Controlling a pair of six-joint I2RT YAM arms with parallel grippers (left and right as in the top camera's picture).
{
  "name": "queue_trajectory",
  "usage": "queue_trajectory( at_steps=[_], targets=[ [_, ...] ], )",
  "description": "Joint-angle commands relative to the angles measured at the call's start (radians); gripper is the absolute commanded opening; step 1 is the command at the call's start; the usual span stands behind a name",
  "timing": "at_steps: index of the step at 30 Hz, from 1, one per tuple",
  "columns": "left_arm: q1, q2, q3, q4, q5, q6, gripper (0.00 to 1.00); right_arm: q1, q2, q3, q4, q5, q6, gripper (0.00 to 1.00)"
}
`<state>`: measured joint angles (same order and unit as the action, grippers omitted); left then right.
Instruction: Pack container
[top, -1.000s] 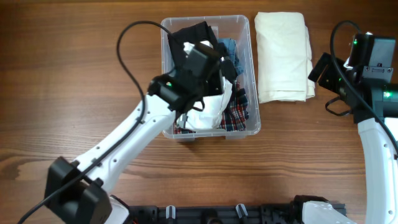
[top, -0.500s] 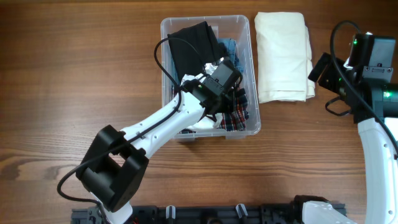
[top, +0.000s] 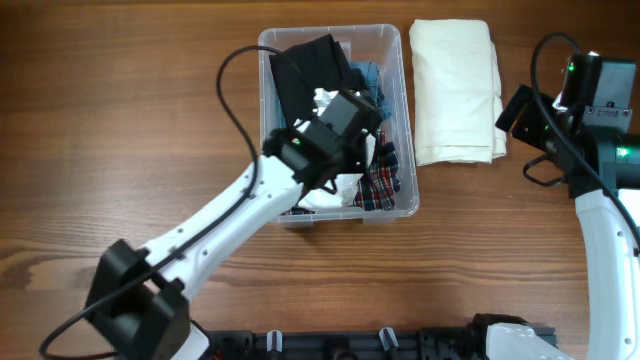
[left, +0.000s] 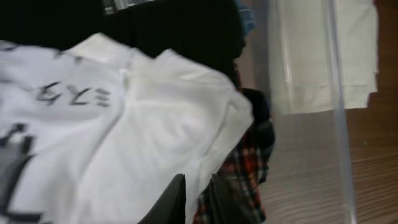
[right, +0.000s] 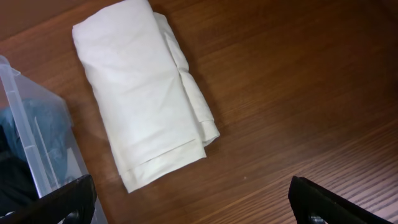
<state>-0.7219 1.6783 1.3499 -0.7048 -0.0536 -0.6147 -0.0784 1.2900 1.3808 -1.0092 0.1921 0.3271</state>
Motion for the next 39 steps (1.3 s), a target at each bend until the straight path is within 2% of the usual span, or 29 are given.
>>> queue_trajectory(
  at_steps=[1, 6, 14, 17, 21, 26, 29, 35, 39],
  targets=[
    [0.027, -0.001, -0.005, -0.095, -0.027, 0.008, 0.12, -0.002, -0.004, 0.006, 0.002, 0.01, -0.013, 1.0],
    [0.03, 0.026, -0.023, -0.18, -0.027, 0.008, 0.11, -0.002, -0.004, 0.006, 0.002, 0.01, -0.012, 1.0],
    [0.031, 0.079, -0.142, -0.123, -0.026, 0.001, 0.14, -0.002, -0.004, 0.006, 0.002, 0.01, -0.012, 1.0],
    [0.031, 0.09, -0.166, -0.103, -0.026, 0.001, 0.11, -0.002, -0.004, 0.006, 0.002, 0.01, -0.012, 1.0],
    [0.031, 0.064, -0.142, -0.089, -0.023, 0.002, 0.06, -0.002, -0.004, 0.006, 0.002, 0.01, -0.013, 1.0],
    [0.031, -0.039, -0.023, -0.087, -0.031, 0.003, 0.06, -0.002, -0.004, 0.006, 0.002, 0.01, -0.012, 1.0],
    [0.031, -0.107, 0.049, -0.044, -0.113, 0.007, 0.07, -0.002, -0.004, 0.006, 0.002, 0.01, -0.013, 1.0],
    [0.034, -0.165, 0.058, 0.136, -0.406, 0.01, 0.04, -0.002, -0.004, 0.006, 0.002, 0.01, -0.012, 1.0],
    [0.065, -0.113, 0.058, 0.26, -0.431, 0.01, 0.04, -0.002, -0.004, 0.006, 0.002, 0.01, -0.013, 1.0]
  ],
)
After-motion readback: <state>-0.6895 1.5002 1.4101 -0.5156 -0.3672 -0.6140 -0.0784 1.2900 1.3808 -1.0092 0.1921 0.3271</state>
